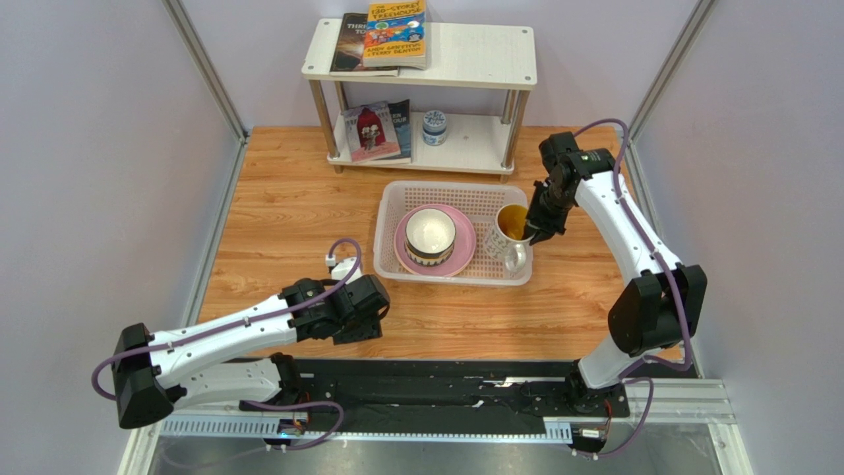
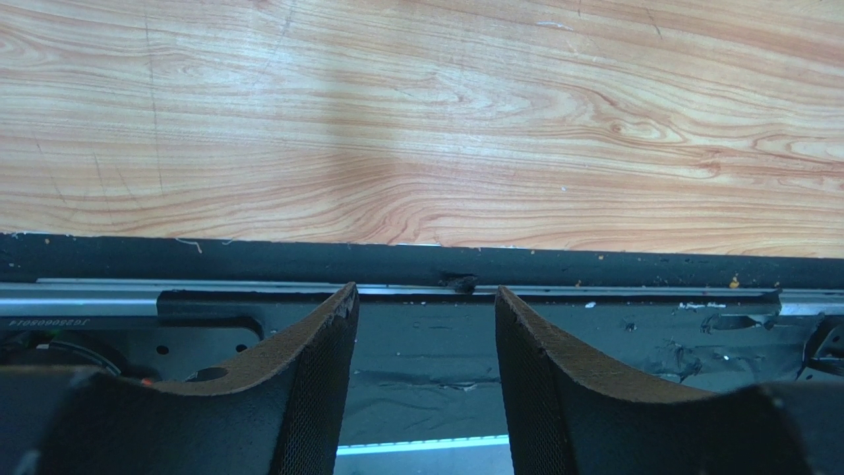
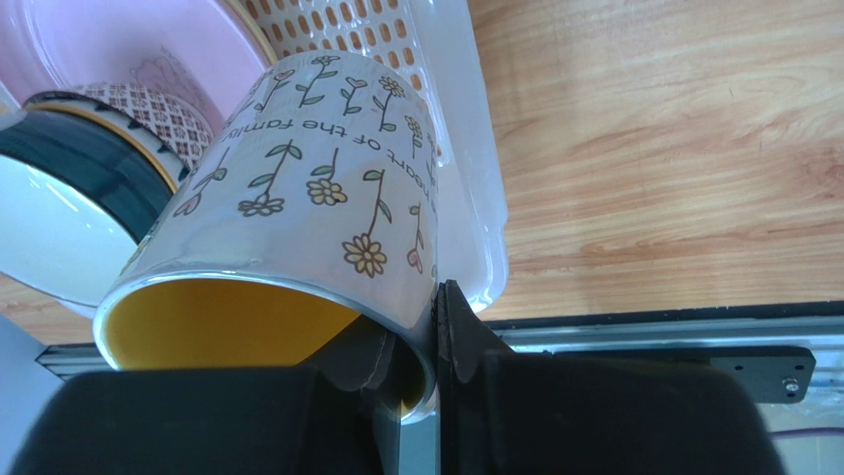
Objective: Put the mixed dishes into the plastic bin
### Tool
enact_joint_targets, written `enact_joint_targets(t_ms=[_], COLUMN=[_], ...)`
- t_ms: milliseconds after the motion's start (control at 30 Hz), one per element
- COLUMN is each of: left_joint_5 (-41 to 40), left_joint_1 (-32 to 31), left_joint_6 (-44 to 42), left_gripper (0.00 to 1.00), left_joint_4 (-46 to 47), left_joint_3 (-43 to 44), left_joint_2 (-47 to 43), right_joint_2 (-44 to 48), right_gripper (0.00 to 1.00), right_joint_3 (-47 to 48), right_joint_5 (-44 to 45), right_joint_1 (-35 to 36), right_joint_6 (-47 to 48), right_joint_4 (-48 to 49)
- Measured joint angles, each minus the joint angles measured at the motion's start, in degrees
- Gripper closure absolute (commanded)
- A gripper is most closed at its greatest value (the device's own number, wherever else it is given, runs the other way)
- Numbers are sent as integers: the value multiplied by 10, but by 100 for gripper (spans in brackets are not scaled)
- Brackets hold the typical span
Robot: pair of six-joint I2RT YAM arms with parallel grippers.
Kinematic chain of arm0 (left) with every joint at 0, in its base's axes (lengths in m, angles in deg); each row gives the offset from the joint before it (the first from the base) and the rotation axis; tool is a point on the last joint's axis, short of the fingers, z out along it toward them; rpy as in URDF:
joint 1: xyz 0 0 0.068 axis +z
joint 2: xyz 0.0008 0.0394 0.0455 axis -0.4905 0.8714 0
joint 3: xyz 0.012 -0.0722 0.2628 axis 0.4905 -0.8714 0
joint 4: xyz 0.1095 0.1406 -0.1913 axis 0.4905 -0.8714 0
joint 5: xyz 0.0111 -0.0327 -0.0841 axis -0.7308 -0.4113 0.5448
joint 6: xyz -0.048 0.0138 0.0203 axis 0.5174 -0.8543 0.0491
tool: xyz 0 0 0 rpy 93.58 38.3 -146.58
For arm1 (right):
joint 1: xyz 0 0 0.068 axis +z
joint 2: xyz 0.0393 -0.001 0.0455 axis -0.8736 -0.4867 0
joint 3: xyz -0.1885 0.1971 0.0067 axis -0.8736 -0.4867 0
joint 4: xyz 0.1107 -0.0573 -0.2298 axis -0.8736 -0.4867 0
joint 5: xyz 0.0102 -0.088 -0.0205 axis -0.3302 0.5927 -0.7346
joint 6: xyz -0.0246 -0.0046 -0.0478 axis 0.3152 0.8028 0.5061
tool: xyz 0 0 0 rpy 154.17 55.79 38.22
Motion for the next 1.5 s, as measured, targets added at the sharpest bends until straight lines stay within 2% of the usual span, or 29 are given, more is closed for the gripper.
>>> enact_joint_targets(t_ms=[133,467,1033,1500], left_joint_5=[0,4,6,8], left_joint_1=[0,0,0,0], left_joint_6=[0,0,0,1], left_gripper=[41,41,41,41], left_joint_4=[-1,-2,-9,-12], left_joint_3=[0,0,0,0], left_joint_2=[0,0,-7,-23], right_joint_2=[-21,-158,-145,-191], right_gripper=[100,100,100,100], right_joint_3=[7,101,110,110], right_joint_5=[11,64,130,118], right_joint_1=[11,59,67,68], right_joint_6=[-4,24,30,33], right_joint_4=[19,22,-3,14])
